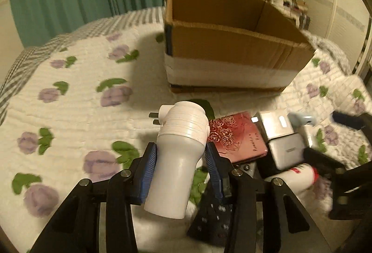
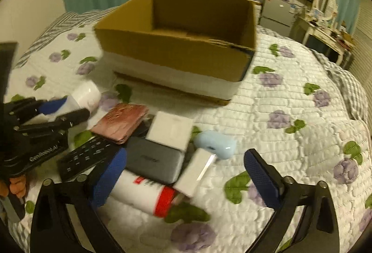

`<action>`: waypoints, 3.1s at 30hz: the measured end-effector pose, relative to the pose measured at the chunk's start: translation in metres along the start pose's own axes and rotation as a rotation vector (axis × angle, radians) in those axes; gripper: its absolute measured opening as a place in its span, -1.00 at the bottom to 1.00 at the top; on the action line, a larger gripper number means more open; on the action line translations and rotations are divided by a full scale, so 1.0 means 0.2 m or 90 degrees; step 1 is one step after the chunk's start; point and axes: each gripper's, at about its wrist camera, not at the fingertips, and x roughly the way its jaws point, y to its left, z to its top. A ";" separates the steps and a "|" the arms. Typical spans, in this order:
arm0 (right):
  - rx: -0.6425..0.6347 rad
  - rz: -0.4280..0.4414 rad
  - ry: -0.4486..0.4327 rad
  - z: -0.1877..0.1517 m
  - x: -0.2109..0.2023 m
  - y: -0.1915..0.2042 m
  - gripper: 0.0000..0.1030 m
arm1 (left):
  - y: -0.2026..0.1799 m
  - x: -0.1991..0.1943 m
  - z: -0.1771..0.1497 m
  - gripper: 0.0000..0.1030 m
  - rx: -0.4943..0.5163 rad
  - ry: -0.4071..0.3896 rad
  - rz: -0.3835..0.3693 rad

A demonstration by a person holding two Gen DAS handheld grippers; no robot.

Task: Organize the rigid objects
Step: 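Grasp the white plastic bottle with the left gripper, then grasp the grey UGREEN power bank with the right gripper while the left holds the bottle, then carry the bottle and power bank into the cardboard box and open both grippers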

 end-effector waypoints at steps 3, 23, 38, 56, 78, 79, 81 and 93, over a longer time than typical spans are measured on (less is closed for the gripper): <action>-0.016 0.016 0.028 0.00 0.03 0.06 0.78 | 0.01 -0.06 -0.01 -0.16 -0.009 -0.010 -0.004; 0.089 -0.012 0.164 -0.02 0.28 0.22 0.50 | 0.13 -0.01 -0.04 -0.16 -0.055 0.006 -0.043; 0.096 -0.019 0.117 0.08 0.35 0.17 0.33 | 0.10 -0.03 -0.06 -0.16 -0.044 0.006 -0.037; 0.056 -0.028 -0.074 0.23 -0.43 -0.01 0.33 | -0.02 -0.47 0.28 -0.16 -0.046 -0.105 -0.042; 0.016 0.001 -0.201 1.03 -0.07 -0.26 0.33 | -0.12 0.23 1.00 -0.16 0.014 -0.080 -0.022; 0.020 0.004 -0.196 1.02 -0.03 -0.29 0.33 | -0.12 0.25 0.99 -0.16 0.010 -0.076 -0.026; 0.029 0.011 -0.169 1.00 0.06 -0.33 0.33 | -0.14 0.31 0.98 -0.16 0.010 -0.066 -0.023; 0.036 0.012 -0.155 0.97 0.10 -0.39 0.31 | -0.08 0.21 0.90 0.29 -0.014 -0.066 0.004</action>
